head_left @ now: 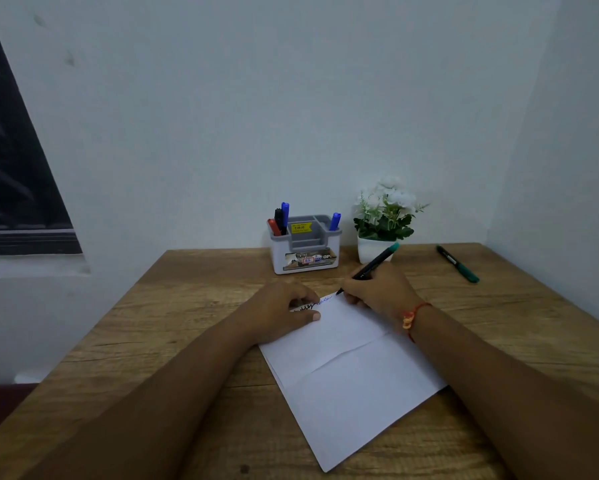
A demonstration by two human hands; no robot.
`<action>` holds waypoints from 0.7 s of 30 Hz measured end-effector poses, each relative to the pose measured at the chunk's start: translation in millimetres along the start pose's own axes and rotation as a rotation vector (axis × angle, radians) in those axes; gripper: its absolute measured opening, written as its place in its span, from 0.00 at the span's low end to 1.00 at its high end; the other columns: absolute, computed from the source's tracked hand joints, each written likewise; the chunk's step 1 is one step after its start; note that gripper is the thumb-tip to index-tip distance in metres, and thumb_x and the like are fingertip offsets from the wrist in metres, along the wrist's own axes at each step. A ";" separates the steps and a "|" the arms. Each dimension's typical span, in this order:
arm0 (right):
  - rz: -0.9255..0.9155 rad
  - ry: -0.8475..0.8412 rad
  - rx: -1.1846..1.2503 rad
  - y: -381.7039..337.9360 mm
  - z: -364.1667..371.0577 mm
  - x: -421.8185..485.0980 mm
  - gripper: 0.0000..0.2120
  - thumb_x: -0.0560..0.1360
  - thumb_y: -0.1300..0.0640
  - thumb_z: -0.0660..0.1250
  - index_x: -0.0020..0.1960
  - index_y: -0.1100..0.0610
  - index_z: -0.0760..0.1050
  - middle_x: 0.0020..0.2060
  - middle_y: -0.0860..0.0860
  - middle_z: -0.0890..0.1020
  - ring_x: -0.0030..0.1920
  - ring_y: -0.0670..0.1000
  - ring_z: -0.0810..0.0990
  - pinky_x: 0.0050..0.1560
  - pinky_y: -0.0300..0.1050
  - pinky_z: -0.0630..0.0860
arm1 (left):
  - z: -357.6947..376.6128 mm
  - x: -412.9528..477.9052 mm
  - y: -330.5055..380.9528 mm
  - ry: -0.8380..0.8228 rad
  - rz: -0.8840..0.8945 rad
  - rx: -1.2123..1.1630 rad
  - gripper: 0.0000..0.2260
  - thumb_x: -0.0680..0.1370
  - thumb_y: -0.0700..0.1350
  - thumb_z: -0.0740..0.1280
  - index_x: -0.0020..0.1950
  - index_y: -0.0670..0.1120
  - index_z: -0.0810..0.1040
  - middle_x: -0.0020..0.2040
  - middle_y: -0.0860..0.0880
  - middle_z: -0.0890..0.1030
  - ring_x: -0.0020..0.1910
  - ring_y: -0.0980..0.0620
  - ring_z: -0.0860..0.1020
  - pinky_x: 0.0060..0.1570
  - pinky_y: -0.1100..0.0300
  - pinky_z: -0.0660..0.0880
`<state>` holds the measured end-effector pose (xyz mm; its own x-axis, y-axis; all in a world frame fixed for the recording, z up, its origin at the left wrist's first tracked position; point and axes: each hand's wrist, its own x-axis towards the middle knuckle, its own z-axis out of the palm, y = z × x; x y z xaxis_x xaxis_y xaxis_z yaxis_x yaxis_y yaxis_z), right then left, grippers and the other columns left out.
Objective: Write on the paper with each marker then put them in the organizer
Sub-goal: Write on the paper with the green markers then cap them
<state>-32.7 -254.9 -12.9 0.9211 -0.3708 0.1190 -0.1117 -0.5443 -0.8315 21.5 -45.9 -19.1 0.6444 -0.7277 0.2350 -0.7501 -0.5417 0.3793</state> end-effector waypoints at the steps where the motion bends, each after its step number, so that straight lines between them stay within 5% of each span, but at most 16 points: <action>1: -0.003 -0.004 -0.009 -0.1 0.5 -0.3 0.10 0.67 0.56 0.70 0.30 0.59 0.82 0.31 0.55 0.86 0.28 0.45 0.78 0.30 0.40 0.75 | 0.2 0.0 -0.3 -0.001 0.001 -0.003 0.16 0.77 0.54 0.68 0.63 0.52 0.79 0.58 0.54 0.81 0.54 0.57 0.76 0.55 0.59 0.75; 21: 0.008 0.035 0.077 2.1 0.2 5.4 0.11 0.71 0.57 0.70 0.35 0.63 0.83 0.30 0.55 0.85 0.31 0.49 0.81 0.37 0.46 0.79 | -0.9 0.2 -0.1 -0.011 -0.012 -0.016 0.16 0.77 0.54 0.68 0.63 0.52 0.79 0.58 0.54 0.80 0.53 0.57 0.76 0.54 0.60 0.75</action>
<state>-27.9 -257.9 -14.1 0.9066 -0.4014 0.1303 -0.0885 -0.4826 -0.8714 21.8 -45.6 -18.2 0.6516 -0.7257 0.2210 -0.7399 -0.5436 0.3964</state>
